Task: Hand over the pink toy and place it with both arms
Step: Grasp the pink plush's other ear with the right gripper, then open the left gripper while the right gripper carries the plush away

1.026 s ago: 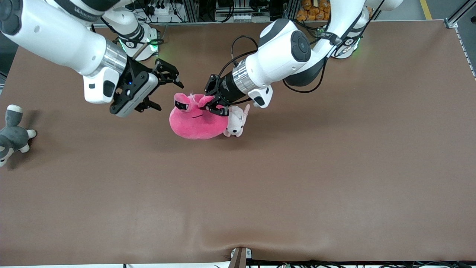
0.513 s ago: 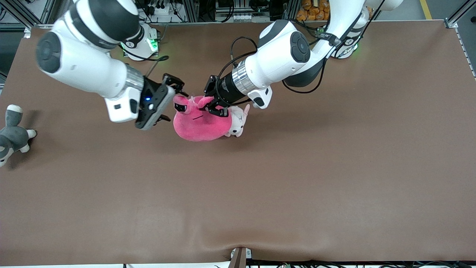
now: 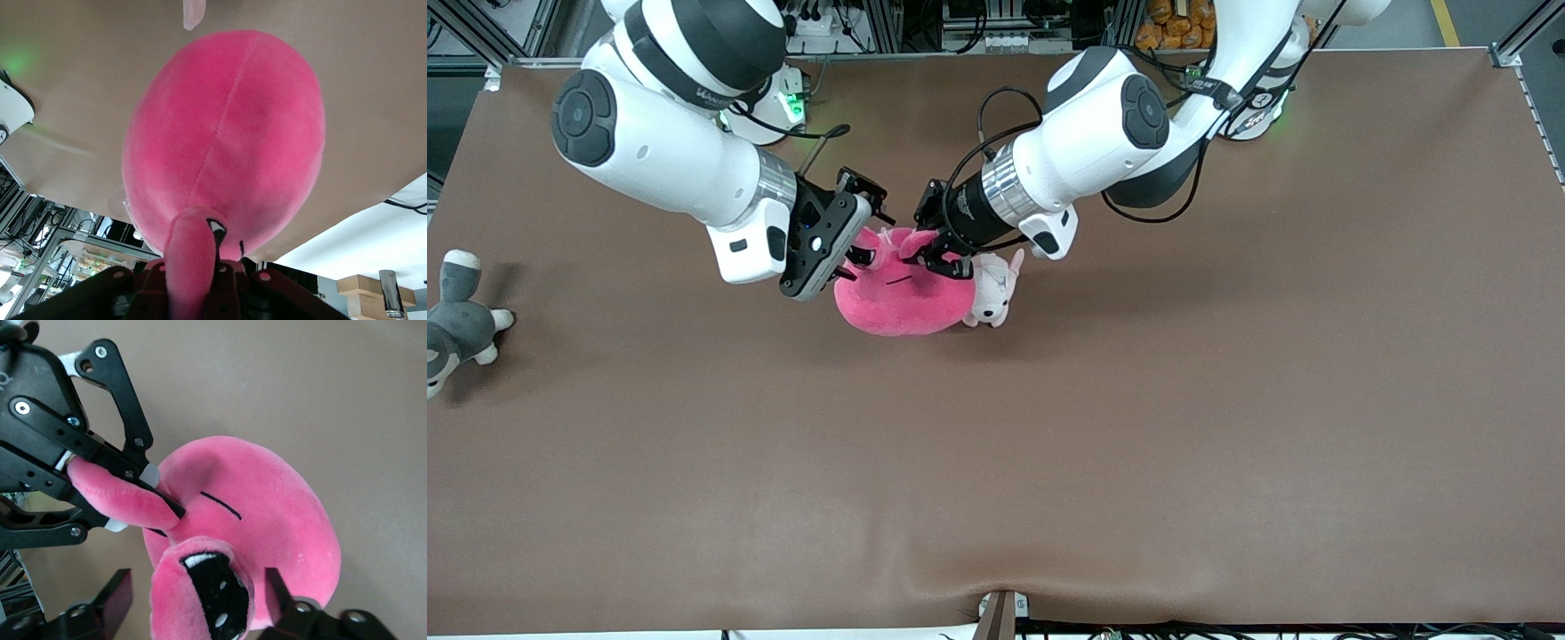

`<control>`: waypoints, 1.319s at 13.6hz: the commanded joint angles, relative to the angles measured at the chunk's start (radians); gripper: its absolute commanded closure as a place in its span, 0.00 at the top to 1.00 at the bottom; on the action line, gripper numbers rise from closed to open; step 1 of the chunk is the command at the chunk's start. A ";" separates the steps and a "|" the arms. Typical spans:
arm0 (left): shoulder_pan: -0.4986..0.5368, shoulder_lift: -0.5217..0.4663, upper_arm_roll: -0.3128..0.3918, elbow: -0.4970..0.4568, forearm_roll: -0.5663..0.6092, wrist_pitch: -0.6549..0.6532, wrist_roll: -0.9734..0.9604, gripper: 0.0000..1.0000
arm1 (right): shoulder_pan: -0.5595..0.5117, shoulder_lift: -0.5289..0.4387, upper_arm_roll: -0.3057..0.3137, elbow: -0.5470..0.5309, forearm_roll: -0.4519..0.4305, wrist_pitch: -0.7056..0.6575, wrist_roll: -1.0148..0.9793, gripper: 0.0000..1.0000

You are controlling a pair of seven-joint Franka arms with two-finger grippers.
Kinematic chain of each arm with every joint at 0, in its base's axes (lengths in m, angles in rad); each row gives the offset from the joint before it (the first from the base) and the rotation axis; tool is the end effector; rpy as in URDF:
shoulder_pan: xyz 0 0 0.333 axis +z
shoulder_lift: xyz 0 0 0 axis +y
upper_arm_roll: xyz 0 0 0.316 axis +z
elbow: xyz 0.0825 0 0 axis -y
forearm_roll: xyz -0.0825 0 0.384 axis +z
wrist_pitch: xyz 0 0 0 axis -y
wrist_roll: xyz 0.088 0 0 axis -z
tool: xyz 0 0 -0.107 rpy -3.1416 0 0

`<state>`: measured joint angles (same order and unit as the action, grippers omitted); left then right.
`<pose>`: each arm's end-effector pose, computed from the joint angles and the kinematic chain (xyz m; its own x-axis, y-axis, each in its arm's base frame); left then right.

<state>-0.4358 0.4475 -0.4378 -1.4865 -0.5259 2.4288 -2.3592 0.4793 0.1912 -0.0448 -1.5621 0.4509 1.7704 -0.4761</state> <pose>0.5058 -0.5162 0.4956 -0.3077 0.6673 -0.6783 0.9514 0.2266 -0.2087 0.5499 0.2997 0.5419 0.6935 0.6946 0.1916 0.7057 -0.6012 -0.3747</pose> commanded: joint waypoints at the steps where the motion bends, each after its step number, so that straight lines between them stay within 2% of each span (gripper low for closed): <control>1: -0.018 0.008 0.008 0.026 0.000 0.006 -0.026 0.00 | -0.001 -0.012 -0.004 -0.004 -0.011 0.006 -0.002 0.00; 2: -0.018 0.008 0.008 0.026 0.000 0.006 -0.028 0.00 | -0.005 -0.012 -0.006 -0.004 -0.011 0.006 -0.002 0.00; 3: -0.017 0.008 0.008 0.026 -0.002 0.006 -0.026 0.05 | -0.007 -0.012 -0.006 -0.003 -0.011 0.006 -0.004 0.00; 4: -0.018 0.008 0.010 0.025 0.000 0.006 -0.026 0.31 | -0.008 -0.013 -0.009 -0.003 -0.011 0.006 -0.002 0.00; 5: -0.018 0.008 0.010 0.025 0.000 0.006 -0.026 0.51 | -0.016 -0.015 -0.010 -0.001 -0.011 0.004 -0.004 0.00; 8: -0.012 0.004 0.010 0.025 0.021 0.004 -0.025 1.00 | -0.062 -0.016 -0.010 -0.001 -0.011 -0.006 -0.006 0.00; 11: 0.012 -0.006 0.010 0.022 0.114 -0.008 -0.022 1.00 | -0.161 -0.016 -0.010 -0.004 -0.012 -0.064 -0.012 0.00; 14: 0.084 -0.052 0.007 0.020 0.292 -0.157 0.047 1.00 | -0.283 -0.009 -0.009 -0.016 -0.060 -0.130 -0.079 0.00; 16: 0.132 -0.085 0.007 0.022 0.334 -0.275 0.177 1.00 | -0.368 -0.004 -0.010 -0.062 -0.084 -0.137 -0.197 0.00; 18: 0.187 -0.125 0.008 0.018 0.334 -0.417 0.440 1.00 | -0.465 0.031 -0.009 -0.093 -0.086 -0.138 -0.347 0.00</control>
<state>-0.2880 0.3772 -0.4290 -1.4538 -0.2117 2.1190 -2.0903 0.0984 0.2013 -0.0743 -1.6251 0.3681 1.6358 -0.7080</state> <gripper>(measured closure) 0.000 0.881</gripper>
